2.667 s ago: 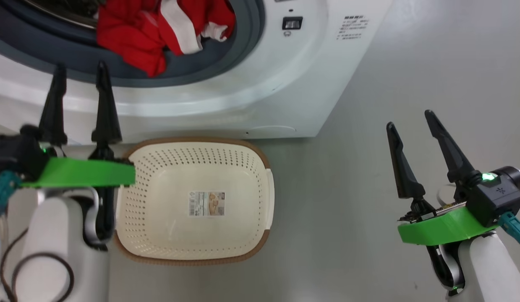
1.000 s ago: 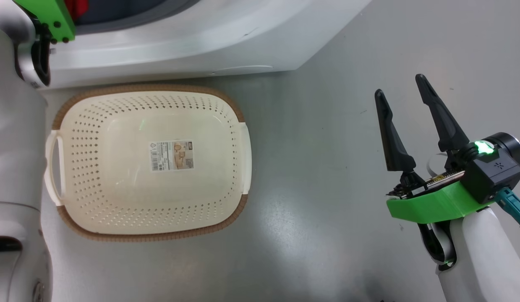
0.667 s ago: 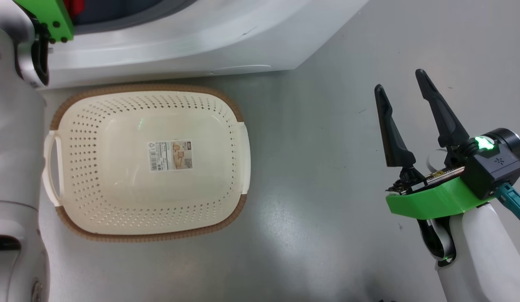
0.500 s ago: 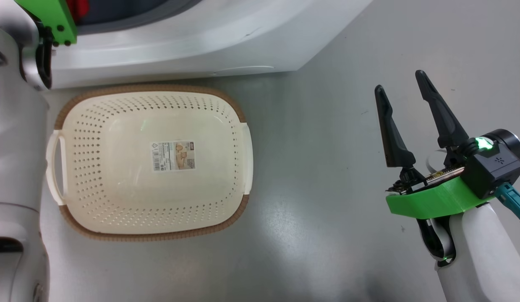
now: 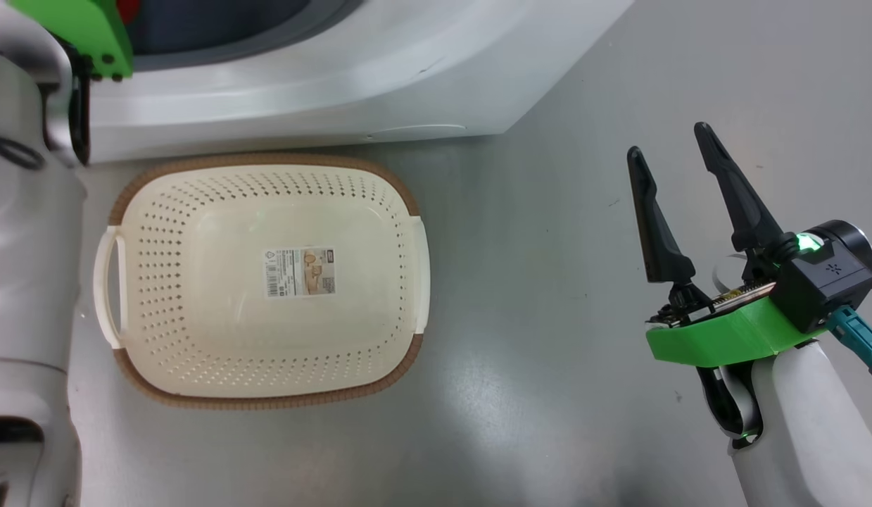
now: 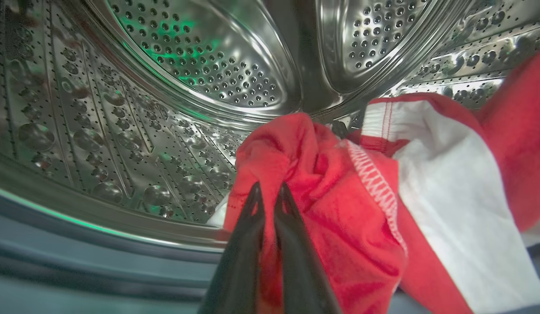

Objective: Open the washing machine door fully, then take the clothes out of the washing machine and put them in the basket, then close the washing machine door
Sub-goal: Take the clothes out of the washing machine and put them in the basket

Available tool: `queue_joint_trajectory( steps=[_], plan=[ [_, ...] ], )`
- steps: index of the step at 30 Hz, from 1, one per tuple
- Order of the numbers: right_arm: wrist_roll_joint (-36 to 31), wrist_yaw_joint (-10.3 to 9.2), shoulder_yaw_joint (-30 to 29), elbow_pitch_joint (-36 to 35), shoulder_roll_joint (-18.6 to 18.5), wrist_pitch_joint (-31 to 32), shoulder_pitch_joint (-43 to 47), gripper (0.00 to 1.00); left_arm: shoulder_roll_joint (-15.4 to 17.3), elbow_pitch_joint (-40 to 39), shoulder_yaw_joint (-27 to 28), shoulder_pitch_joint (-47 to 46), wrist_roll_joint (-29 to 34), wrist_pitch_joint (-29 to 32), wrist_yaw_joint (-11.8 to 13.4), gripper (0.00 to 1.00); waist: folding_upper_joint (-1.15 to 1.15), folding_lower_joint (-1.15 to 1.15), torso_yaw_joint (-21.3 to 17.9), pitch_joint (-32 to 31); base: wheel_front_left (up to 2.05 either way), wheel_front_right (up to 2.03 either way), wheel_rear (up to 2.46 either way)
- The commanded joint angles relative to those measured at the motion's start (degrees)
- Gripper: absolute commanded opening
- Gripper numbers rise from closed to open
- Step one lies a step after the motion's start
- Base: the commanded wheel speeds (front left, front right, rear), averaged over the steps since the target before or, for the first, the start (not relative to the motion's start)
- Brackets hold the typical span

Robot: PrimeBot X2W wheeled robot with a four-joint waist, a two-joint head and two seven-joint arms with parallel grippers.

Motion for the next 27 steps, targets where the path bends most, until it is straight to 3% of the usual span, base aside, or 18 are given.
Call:
queue_joint_trajectory(
  steps=[1,7,14,27],
  plan=[
    [0.16,0.36,1.24,-1.01,0.38,-0.36,0.96,1.0,2.73,-1.77,0.52,1.47,-0.04,-1.26,-0.23,0.0,0.0,0.0,0.07,-0.55,0.0,0.0,0.0],
    [0.36,0.36,1.21,-0.65,0.38,-0.36,1.45,1.0,2.7,-4.3,0.28,4.8,-0.85,-4.81,-1.17,0.0,0.0,0.0,0.33,-2.65,0.0,0.0,0.0],
    [0.6,0.36,1.17,-0.08,0.38,-0.36,2.53,1.0,3.14,-11.29,0.02,11.27,-0.87,-6.76,-0.54,0.0,0.0,0.0,0.84,-6.31,0.0,0.0,0.0],
    [1.08,0.36,1.77,1.53,0.39,-0.36,4.9,1.0,2.77,-33.28,2.46,30.13,-1.92,-6.97,1.25,0.0,0.0,0.0,1.27,-13.55,0.0,0.0,0.0]
  ],
)
